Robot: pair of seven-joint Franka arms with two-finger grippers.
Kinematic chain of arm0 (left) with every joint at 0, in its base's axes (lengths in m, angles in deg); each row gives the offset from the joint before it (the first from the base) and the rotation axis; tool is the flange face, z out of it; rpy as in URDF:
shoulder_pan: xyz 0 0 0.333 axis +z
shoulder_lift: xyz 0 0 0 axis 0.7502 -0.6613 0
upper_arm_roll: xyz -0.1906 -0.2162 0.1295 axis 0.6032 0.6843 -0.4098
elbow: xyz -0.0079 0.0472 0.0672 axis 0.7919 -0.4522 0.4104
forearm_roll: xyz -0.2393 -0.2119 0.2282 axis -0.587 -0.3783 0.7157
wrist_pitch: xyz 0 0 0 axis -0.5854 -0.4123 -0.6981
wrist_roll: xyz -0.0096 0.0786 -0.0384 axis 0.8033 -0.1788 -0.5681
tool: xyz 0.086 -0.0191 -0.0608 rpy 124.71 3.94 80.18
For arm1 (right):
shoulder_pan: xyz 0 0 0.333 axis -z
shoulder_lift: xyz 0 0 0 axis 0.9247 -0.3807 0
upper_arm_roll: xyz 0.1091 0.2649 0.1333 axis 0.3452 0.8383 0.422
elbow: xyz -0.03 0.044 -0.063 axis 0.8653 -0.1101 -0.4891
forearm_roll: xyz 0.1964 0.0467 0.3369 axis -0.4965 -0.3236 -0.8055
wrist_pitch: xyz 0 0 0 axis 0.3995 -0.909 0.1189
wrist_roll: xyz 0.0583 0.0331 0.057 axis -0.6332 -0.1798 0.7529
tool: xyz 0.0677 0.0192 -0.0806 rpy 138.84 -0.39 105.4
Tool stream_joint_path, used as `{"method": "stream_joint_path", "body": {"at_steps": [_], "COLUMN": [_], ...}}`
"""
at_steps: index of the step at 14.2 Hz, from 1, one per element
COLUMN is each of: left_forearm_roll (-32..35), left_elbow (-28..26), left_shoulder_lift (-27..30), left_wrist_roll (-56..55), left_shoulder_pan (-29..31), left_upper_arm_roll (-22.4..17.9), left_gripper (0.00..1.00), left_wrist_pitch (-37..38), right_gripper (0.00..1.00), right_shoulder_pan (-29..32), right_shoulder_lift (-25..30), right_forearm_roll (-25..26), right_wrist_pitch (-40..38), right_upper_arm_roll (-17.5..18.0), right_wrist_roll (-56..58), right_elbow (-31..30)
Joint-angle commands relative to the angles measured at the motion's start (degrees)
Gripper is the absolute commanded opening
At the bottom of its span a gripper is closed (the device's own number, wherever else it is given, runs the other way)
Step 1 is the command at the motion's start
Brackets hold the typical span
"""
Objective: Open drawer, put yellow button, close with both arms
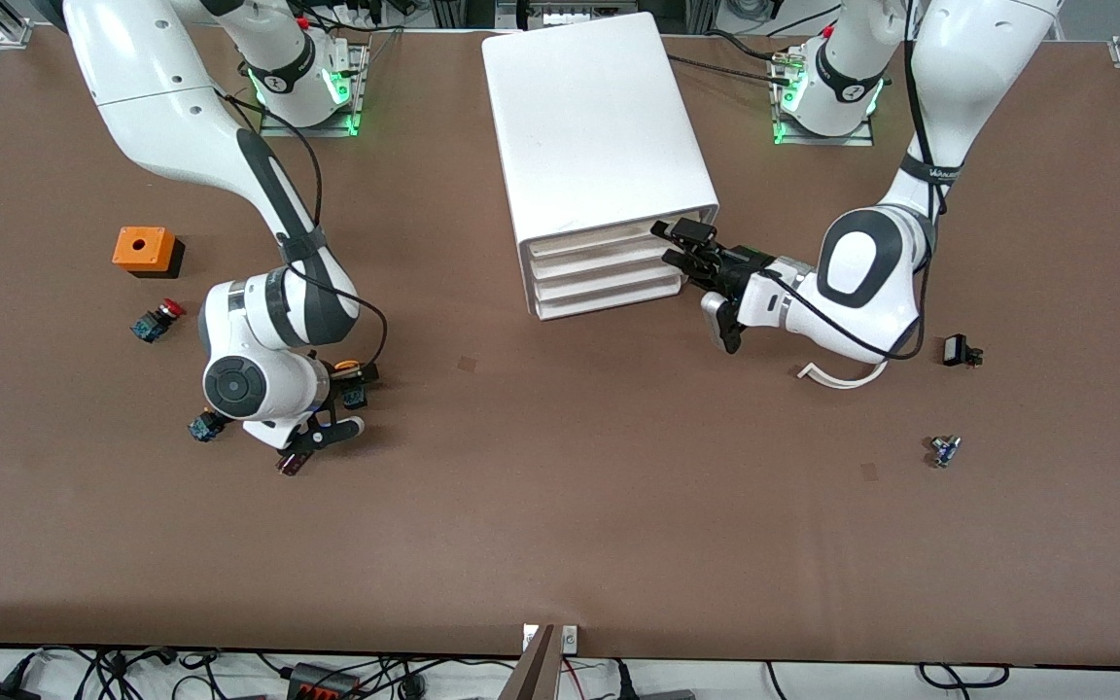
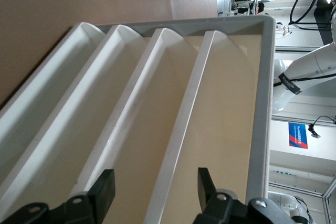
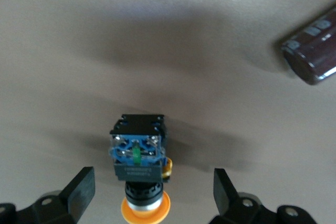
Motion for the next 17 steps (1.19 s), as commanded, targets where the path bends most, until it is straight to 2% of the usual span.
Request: {"method": "stream_joint_path", "body": {"at_steps": [1,2,3,4,6,8,10,12,14,17], "left_forearm_roll": [-1.5,-1.5,-1.4,-1.4,-1.4,-0.9,-0.6,-0.6,0.3,5.8], "left_elbow": [-2.8,-2.8,-2.8,-2.8,-2.7,-1.9,-0.5,1.1,3.1,8.2], "left_shoulder_lift": [1.4,1.5,1.4,1.2,0.3,0.2,0.2,-0.1,-0.8,-2.4], "left_wrist_roll": [2.2,2.2,2.9,5.6,7.8,7.8,7.4,7.1,7.0,5.2], "left_shoulder_pan": [-0.4,-0.4,-0.4,-0.5,-0.1,0.0,0.0,0.3,1.3,2.3], "left_upper_arm_roll": [0.4,0.4,0.4,0.4,0.3,0.2,-0.1,-0.7,-0.7,-0.8], "left_gripper": [0.67,0.61,0.41,0.31,0.19,0.11,0.03,0.02,0.02,0.02], "left_wrist_pitch": [-0.4,-0.4,-0.4,-0.4,-0.3,-0.3,-0.2,-0.1,0.0,-0.1], "right_gripper": [0.84,0.76,0.69,0.65,0.44,0.18,0.0,0.0,0.0,0.0], "right_shoulder_pan": [-0.6,-0.6,-0.7,-0.6,-0.6,-0.6,-0.6,-0.3,-0.4,-0.6], "right_shoulder_lift": [-0.8,-0.9,-1.2,-1.2,-1.1,-0.9,-0.2,-0.1,0.4,0.5], "right_forearm_roll": [-1.5,-1.6,-1.6,-1.6,-1.6,-1.6,-1.5,-1.5,-1.4,-1.4], "right_wrist_pitch": [0.7,0.8,0.8,0.9,0.8,0.4,0.0,-2.0,-7.5,-15.3], "right_upper_arm_roll": [-0.2,-0.2,-0.2,-0.2,-0.2,-0.2,-0.2,-0.3,-0.3,-0.3], "right_wrist_roll": [-0.1,-0.1,-0.1,-0.1,0.0,0.0,0.6,0.6,0.6,0.9], "right_elbow": [0.9,0.9,0.9,0.9,0.9,1.2,2.7,5.5,10.5,19.5]}}
